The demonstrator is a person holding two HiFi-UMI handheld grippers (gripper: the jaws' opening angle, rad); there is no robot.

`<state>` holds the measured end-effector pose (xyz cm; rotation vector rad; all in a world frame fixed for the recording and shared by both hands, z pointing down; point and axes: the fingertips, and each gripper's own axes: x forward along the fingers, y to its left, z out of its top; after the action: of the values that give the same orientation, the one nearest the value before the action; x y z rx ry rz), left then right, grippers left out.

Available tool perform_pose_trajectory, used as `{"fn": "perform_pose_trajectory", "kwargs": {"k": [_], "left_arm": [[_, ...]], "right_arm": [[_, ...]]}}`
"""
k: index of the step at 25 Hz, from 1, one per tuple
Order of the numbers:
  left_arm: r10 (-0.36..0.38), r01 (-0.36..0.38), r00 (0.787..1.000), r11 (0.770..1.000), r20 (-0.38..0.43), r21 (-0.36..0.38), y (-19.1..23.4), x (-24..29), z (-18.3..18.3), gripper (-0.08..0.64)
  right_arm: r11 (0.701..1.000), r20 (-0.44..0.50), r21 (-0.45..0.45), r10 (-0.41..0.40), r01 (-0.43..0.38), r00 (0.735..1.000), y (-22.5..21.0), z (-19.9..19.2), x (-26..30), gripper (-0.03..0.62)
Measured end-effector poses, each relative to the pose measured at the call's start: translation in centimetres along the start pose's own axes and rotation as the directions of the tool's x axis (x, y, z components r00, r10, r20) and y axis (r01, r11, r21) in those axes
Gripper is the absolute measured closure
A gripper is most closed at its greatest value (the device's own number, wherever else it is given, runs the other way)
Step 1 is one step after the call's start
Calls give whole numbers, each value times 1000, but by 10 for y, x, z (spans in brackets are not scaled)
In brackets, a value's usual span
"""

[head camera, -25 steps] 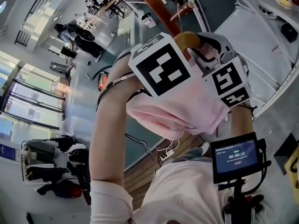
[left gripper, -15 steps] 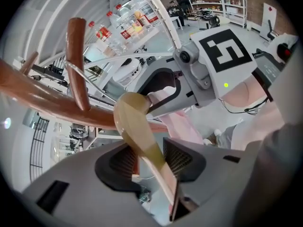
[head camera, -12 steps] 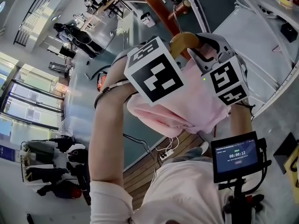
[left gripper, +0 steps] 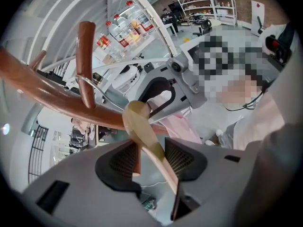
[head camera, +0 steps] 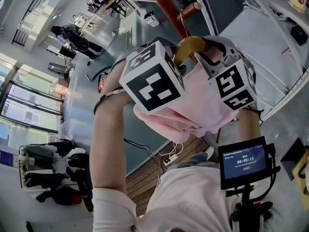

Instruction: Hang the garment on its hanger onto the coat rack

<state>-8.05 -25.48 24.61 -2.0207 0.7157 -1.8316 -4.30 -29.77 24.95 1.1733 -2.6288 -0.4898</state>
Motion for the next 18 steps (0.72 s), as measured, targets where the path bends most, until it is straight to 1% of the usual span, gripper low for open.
{"fn": "perform_pose_trajectory", "kwargs": {"k": [2,3,5,7,8,10,14,18], "left_arm": [[-8,8,1000,1000,-3,14,0,-1,0,376],[1,-1,1000,1000,-7,21,1,-2,-1,374],[60,-59,998,998,-19,31,11,-5,-4,369],[137,-136,990,990,-32,46,25,-12,-7,299],[154,-152,987,987,-33,55,28,-13,-8,298],[149,-148,989,988,-18,46,28,-12,-10,298],[137,-136,991,991,12,-5,25,-3,-16,298],[141,-137,987,989,77,-60,28,0,-19,298]], "right_arm": [[1000,-6,-3,-1,1,1000,0,-1,1,437],[1000,-12,-4,-5,5,1000,0,-3,2,437],[1000,-34,-6,-20,20,999,-1,-9,4,437],[999,-54,-10,-33,33,998,-3,-14,5,437],[999,-62,-13,-39,39,997,-4,-15,5,437],[999,-71,-18,-50,49,996,-6,-18,4,437],[997,-59,-20,-72,71,996,-8,-23,3,434],[997,-27,-24,-71,71,997,-12,-17,4,433]]}}
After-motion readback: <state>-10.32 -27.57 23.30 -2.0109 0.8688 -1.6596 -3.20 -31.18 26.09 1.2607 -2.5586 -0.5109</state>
